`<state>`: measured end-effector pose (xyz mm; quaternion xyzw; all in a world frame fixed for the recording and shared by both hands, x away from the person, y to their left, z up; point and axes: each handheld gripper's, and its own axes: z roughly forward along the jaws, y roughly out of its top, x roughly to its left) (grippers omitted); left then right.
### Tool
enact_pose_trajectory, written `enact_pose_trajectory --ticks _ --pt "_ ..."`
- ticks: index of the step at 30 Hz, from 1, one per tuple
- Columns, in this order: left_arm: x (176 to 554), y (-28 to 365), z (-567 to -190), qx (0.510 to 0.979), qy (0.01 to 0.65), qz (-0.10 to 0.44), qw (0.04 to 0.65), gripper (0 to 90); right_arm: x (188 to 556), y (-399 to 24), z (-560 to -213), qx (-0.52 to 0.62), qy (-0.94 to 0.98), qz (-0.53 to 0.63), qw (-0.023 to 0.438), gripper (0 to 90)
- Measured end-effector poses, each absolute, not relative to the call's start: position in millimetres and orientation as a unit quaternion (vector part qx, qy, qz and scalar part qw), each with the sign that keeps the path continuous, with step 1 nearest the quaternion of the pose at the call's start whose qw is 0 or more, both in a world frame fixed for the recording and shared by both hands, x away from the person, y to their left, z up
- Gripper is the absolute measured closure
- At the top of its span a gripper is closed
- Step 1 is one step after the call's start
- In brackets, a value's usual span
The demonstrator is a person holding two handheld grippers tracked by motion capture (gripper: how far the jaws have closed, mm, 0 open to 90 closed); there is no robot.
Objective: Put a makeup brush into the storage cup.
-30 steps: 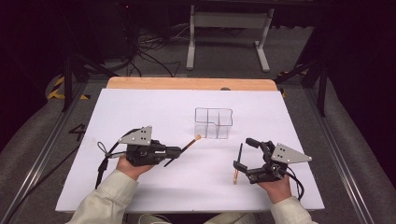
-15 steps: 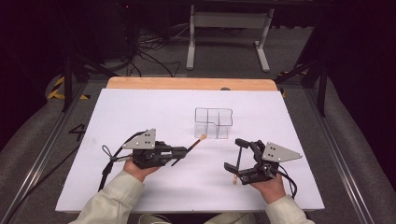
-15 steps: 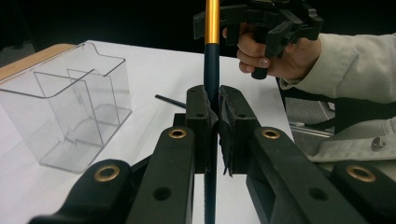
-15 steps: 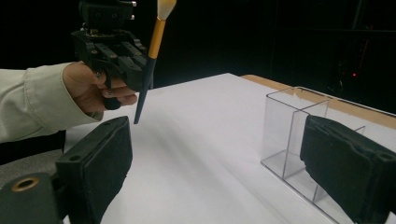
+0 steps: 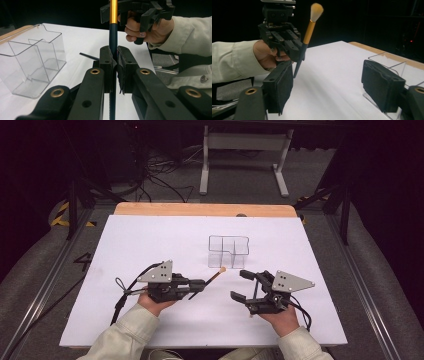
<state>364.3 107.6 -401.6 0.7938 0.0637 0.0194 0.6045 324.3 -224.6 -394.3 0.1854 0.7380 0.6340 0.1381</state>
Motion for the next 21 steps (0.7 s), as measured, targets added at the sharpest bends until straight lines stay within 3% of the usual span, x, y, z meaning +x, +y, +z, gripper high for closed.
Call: enact_pose_trajectory --ticks 21 --pt "360.8 92.4 -404.8 0.806 0.047 0.025 0.590 82.8 328.1 -210.9 -391.7 0.177 0.746 0.632 0.112 45.5"
